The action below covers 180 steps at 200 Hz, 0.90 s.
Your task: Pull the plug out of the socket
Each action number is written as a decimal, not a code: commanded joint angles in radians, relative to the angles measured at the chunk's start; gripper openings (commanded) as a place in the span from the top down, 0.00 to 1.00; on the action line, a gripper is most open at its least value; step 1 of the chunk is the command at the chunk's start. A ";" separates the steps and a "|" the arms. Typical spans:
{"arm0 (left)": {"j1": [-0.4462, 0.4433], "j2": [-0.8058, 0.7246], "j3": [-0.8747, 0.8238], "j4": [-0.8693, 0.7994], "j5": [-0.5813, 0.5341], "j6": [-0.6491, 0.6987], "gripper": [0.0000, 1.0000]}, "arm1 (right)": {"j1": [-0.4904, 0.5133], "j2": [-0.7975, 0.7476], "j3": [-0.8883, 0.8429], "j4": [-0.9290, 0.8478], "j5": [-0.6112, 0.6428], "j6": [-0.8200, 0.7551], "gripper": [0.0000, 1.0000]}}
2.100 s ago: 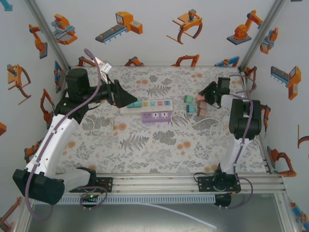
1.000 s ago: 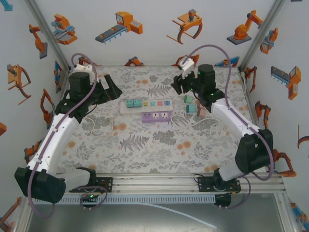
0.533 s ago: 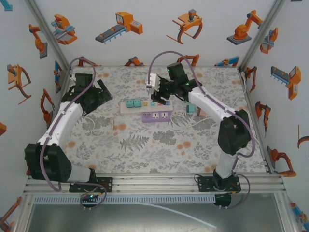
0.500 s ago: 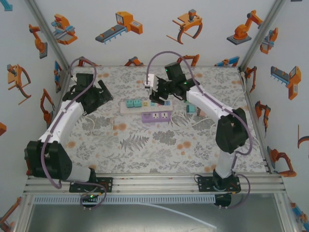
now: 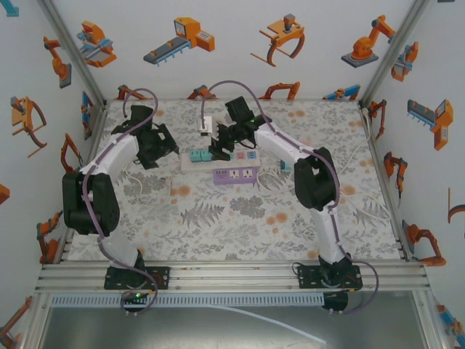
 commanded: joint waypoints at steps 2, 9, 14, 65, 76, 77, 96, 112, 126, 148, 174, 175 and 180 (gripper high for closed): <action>0.003 0.042 0.032 -0.007 0.036 -0.017 0.23 | 0.014 0.045 0.062 0.017 -0.037 0.048 0.35; 0.002 0.053 0.032 -0.005 0.035 -0.022 0.24 | 0.018 0.059 0.072 0.016 -0.038 0.051 0.35; 0.002 0.062 0.034 -0.004 0.038 -0.027 0.25 | 0.020 0.069 0.076 0.016 -0.036 0.053 0.35; -0.023 0.144 0.049 0.003 0.059 -0.020 0.32 | 0.036 0.123 0.082 0.038 -0.040 0.080 0.41; -0.028 0.159 0.048 0.004 0.061 -0.022 0.33 | 0.036 0.124 0.077 0.039 -0.045 0.081 0.43; -0.029 0.160 0.048 0.004 0.060 -0.023 0.33 | 0.036 0.124 0.077 0.039 -0.046 0.082 0.43; -0.034 0.181 0.046 0.004 0.065 -0.033 0.37 | 0.036 0.129 0.073 0.042 -0.045 0.085 0.47; -0.039 0.193 0.040 0.005 0.067 -0.043 0.42 | 0.036 0.130 0.072 0.046 -0.039 0.088 0.51; -0.045 0.202 0.036 0.005 0.066 -0.045 0.46 | 0.036 0.130 0.069 0.048 -0.036 0.089 0.54; -0.052 0.205 0.025 0.006 0.059 -0.044 0.49 | 0.036 0.130 0.067 0.048 -0.036 0.089 0.58; -0.053 0.208 0.010 0.005 0.047 -0.045 0.52 | 0.036 0.129 0.064 0.051 -0.043 0.089 0.64; -0.053 0.209 0.008 0.005 0.046 -0.046 0.52 | 0.036 0.129 0.064 0.051 -0.043 0.089 0.64; -0.053 0.210 0.006 0.005 0.045 -0.045 0.53 | 0.036 0.127 0.064 0.053 -0.043 0.089 0.65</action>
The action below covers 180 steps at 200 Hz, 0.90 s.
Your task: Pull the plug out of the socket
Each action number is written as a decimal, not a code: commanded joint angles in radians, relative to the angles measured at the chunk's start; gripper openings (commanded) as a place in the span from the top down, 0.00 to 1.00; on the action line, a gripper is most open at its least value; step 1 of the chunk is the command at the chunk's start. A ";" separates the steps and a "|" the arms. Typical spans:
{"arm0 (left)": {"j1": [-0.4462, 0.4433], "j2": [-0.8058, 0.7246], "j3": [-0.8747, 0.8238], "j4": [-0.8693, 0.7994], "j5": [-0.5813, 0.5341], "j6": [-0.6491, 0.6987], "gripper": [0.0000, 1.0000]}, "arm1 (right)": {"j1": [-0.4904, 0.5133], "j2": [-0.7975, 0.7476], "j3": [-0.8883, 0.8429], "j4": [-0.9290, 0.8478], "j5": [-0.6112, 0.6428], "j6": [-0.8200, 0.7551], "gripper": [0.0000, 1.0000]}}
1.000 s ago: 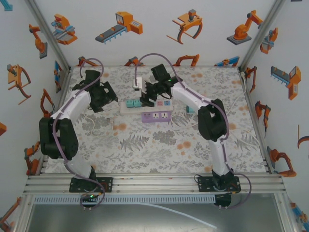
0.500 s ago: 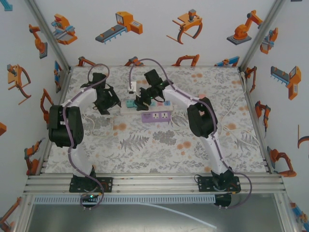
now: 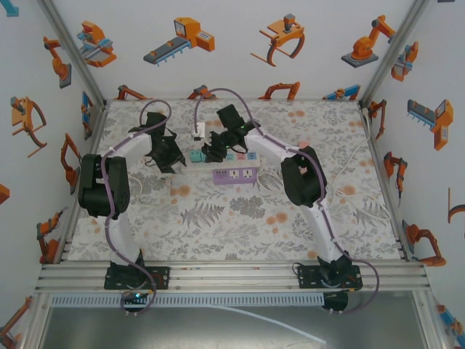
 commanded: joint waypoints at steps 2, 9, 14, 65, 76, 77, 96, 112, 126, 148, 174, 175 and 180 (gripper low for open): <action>-0.006 0.026 -0.017 -0.026 -0.024 -0.013 0.53 | 0.006 0.005 0.011 -0.002 -0.037 0.016 0.66; -0.006 0.028 -0.020 -0.025 -0.026 -0.014 0.53 | 0.006 0.004 0.009 0.002 -0.038 0.016 0.69; -0.005 0.029 -0.022 -0.025 -0.026 -0.014 0.54 | 0.006 0.003 0.008 0.006 -0.039 0.017 0.70; -0.007 0.035 -0.040 -0.025 -0.031 -0.017 0.55 | 0.006 -0.025 -0.015 0.075 -0.062 0.054 0.82; -0.007 0.034 -0.045 -0.026 -0.033 -0.018 0.55 | 0.006 -0.036 -0.024 0.100 -0.065 0.065 0.83; -0.007 0.033 -0.045 -0.025 -0.034 -0.018 0.55 | 0.006 -0.037 -0.025 0.103 -0.066 0.067 0.84; -0.007 0.031 -0.052 -0.025 -0.042 -0.022 0.54 | 0.003 -0.056 -0.041 0.155 -0.079 0.095 0.86; -0.007 0.031 -0.055 -0.026 -0.046 -0.021 0.55 | -0.003 -0.071 -0.056 0.210 -0.098 0.132 0.87; -0.007 0.034 -0.054 -0.030 -0.045 -0.022 0.55 | -0.010 -0.085 -0.084 0.280 -0.113 0.177 0.87; -0.007 0.032 -0.056 -0.031 -0.045 -0.023 0.55 | -0.018 -0.109 -0.137 0.356 -0.122 0.194 0.89; -0.007 0.031 -0.057 -0.032 -0.050 -0.024 0.55 | -0.025 -0.125 -0.164 0.390 -0.127 0.195 0.90; -0.007 0.031 -0.057 -0.032 -0.051 -0.023 0.55 | -0.025 -0.126 -0.164 0.392 -0.127 0.195 0.91; -0.007 0.032 -0.057 -0.034 -0.052 -0.023 0.55 | -0.026 -0.129 -0.171 0.401 -0.128 0.197 0.91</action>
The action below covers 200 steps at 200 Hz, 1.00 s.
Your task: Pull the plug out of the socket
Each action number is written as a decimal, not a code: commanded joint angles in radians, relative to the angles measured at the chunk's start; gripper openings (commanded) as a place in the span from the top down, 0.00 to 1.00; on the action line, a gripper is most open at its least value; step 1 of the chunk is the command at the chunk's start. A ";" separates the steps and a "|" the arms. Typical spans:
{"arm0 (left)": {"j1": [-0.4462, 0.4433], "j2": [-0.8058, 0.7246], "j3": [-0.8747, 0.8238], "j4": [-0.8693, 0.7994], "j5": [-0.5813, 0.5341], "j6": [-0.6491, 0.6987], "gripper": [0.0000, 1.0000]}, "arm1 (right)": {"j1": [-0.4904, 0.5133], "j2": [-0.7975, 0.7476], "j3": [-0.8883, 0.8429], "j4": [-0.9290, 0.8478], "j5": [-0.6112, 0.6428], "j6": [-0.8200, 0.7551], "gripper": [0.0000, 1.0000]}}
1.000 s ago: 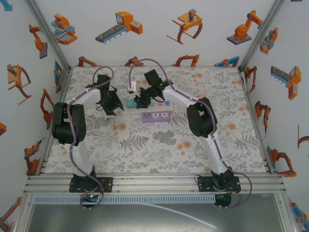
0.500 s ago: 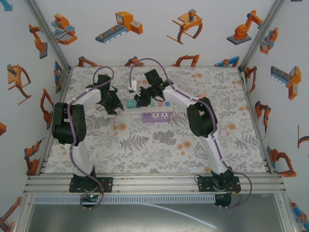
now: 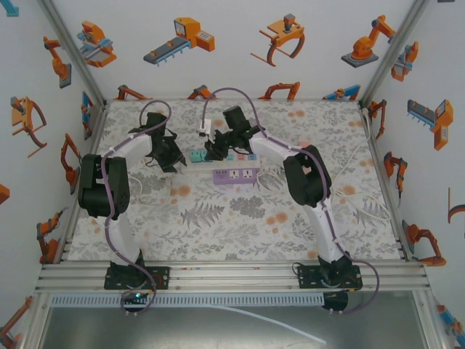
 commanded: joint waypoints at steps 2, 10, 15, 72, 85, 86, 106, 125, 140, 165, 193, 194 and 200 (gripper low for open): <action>-0.008 0.033 -0.043 -0.057 -0.063 0.002 0.55 | 0.000 -0.083 -0.014 0.150 -0.066 0.035 0.91; -0.007 0.034 -0.043 -0.057 -0.063 0.002 0.55 | -0.001 -0.089 -0.024 0.170 -0.064 0.040 0.91; -0.007 0.034 -0.043 -0.057 -0.064 0.001 0.55 | -0.003 -0.093 -0.032 0.184 -0.064 0.044 0.91; -0.008 0.034 -0.043 -0.062 -0.075 0.006 0.55 | -0.035 -0.126 -0.122 0.344 -0.089 0.101 0.92; -0.007 0.036 -0.044 -0.065 -0.080 0.007 0.55 | -0.047 -0.131 -0.142 0.381 -0.111 0.117 0.93; -0.007 0.036 -0.044 -0.065 -0.081 0.007 0.55 | -0.048 -0.131 -0.144 0.382 -0.113 0.117 0.93; -0.006 0.039 -0.048 -0.064 -0.083 0.007 0.55 | -0.062 -0.142 -0.180 0.439 -0.131 0.126 0.94; -0.006 0.040 -0.052 -0.063 -0.085 0.008 0.55 | -0.072 -0.148 -0.198 0.493 -0.137 0.156 0.95; -0.006 0.041 -0.052 -0.065 -0.086 0.009 0.55 | -0.072 -0.148 -0.197 0.503 -0.136 0.157 0.95; -0.006 0.039 -0.049 -0.064 -0.084 0.009 0.55 | -0.066 -0.138 -0.174 0.443 -0.142 0.090 0.99; -0.006 0.040 -0.047 -0.065 -0.088 0.012 0.56 | -0.038 -0.111 -0.054 0.178 -0.081 -0.054 0.99; -0.006 0.041 -0.047 -0.064 -0.089 0.012 0.55 | -0.036 -0.110 -0.049 0.169 -0.080 -0.059 0.99; -0.006 0.043 -0.047 -0.064 -0.090 0.011 0.55 | -0.032 -0.104 -0.028 0.132 -0.072 -0.074 0.99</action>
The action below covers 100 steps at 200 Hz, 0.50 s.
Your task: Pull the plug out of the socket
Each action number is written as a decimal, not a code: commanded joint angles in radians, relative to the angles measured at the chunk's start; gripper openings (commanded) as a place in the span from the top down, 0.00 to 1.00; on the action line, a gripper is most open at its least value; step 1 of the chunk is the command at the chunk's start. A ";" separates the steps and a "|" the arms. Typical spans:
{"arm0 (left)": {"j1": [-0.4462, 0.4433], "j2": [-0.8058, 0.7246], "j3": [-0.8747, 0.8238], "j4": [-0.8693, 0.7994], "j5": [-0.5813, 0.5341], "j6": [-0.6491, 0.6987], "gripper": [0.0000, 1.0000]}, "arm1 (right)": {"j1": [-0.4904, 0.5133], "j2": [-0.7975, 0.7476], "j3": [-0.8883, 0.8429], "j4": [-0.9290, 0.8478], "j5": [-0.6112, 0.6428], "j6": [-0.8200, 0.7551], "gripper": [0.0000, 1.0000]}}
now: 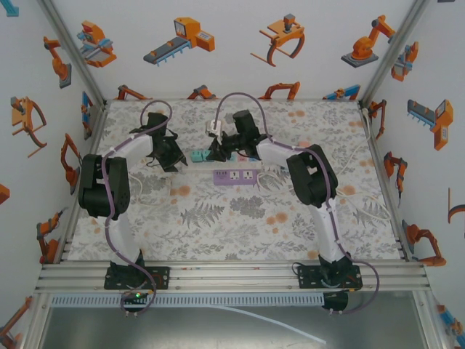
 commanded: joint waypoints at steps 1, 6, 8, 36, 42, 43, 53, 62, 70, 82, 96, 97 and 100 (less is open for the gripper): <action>-0.001 0.042 -0.044 -0.079 -0.089 0.014 0.56 | 0.010 -0.056 0.139 -0.130 0.033 -0.141 0.99; -0.001 0.044 -0.044 -0.079 -0.088 0.014 0.55 | 0.010 -0.053 0.144 -0.132 0.030 -0.136 0.99; -0.001 0.044 -0.044 -0.080 -0.088 0.014 0.55 | 0.010 -0.052 0.145 -0.127 0.025 -0.131 0.99; -0.001 0.044 -0.050 -0.079 -0.088 0.013 0.56 | 0.008 -0.056 0.124 -0.036 0.015 -0.067 0.99; -0.001 0.044 -0.051 -0.080 -0.088 0.014 0.56 | 0.008 -0.055 0.126 -0.036 0.015 -0.063 0.99; -0.001 0.043 -0.051 -0.079 -0.087 0.013 0.56 | 0.008 -0.055 0.126 -0.035 0.014 -0.062 0.99; -0.001 0.039 -0.051 -0.080 -0.090 0.013 0.56 | 0.008 -0.057 0.127 -0.030 0.015 -0.058 0.99; -0.001 0.037 -0.053 -0.079 -0.089 0.017 0.56 | 0.009 -0.061 0.126 -0.024 0.016 -0.052 0.99; -0.001 0.032 -0.051 -0.080 -0.088 0.019 0.56 | 0.009 -0.067 0.124 -0.014 0.017 -0.042 0.99; -0.001 0.023 -0.051 -0.080 -0.086 0.020 0.54 | 0.008 -0.080 0.118 0.014 0.018 -0.015 0.99; -0.001 0.010 -0.046 -0.084 -0.083 0.023 0.49 | 0.009 -0.099 0.107 0.053 0.025 0.025 0.99; -0.001 0.008 -0.045 -0.085 -0.082 0.023 0.49 | 0.009 -0.100 0.107 0.056 0.026 0.027 0.99; -0.001 0.006 -0.043 -0.088 -0.081 0.024 0.48 | 0.008 -0.106 0.105 0.064 0.028 0.038 0.99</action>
